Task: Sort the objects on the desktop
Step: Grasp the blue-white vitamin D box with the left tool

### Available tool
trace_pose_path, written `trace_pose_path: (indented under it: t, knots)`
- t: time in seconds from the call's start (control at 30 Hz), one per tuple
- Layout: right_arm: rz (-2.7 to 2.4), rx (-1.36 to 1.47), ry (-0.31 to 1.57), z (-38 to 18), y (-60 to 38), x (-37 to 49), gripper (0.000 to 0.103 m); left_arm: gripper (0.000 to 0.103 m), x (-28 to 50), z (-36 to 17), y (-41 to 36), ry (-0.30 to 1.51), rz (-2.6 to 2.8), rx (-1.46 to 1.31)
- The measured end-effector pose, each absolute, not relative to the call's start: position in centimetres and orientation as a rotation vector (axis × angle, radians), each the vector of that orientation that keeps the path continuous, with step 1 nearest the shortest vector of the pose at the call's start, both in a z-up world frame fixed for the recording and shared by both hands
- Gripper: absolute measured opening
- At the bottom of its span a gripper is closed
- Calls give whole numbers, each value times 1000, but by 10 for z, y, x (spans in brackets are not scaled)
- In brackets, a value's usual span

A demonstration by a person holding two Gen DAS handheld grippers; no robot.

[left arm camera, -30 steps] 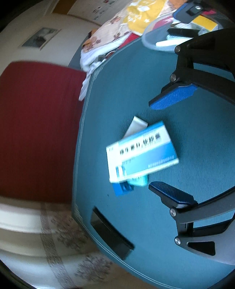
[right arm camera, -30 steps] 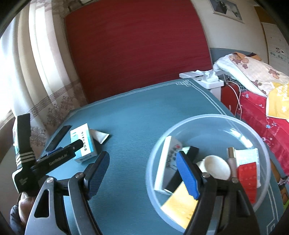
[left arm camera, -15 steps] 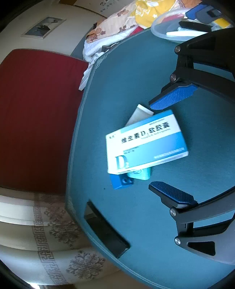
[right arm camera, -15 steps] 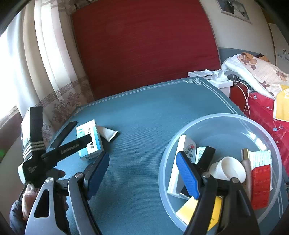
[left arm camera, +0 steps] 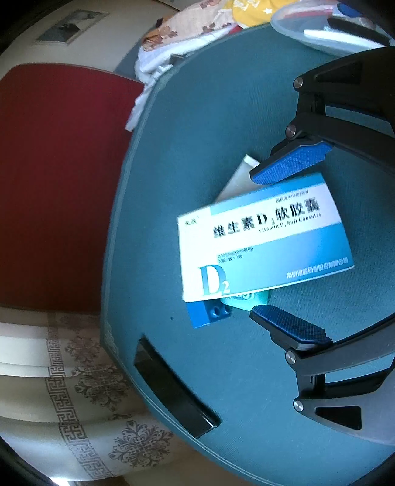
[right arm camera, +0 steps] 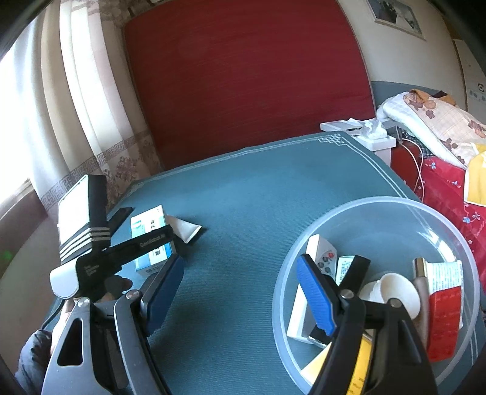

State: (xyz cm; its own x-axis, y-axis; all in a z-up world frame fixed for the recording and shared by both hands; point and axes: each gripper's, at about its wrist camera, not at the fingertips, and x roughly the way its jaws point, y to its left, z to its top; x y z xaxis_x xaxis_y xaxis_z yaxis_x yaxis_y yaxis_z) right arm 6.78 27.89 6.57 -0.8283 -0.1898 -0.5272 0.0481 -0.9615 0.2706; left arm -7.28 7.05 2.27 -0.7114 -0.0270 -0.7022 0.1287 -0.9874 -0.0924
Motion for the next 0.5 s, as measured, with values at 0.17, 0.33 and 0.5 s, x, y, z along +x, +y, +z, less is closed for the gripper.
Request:
trace_pose_path:
  t: [0.17, 0.33, 0.5]
  knots:
    - [-2865, 874, -370, 64, 277, 65, 80, 85, -76, 16, 64, 219, -2826, 1180]
    - [-2862, 887, -355, 64, 274, 63, 80, 79, -72, 18, 58, 237, -2853, 1200]
    - [-2861, 879, -335, 67, 269, 63, 80, 74, -61, 18, 44, 274, -2862, 1233]
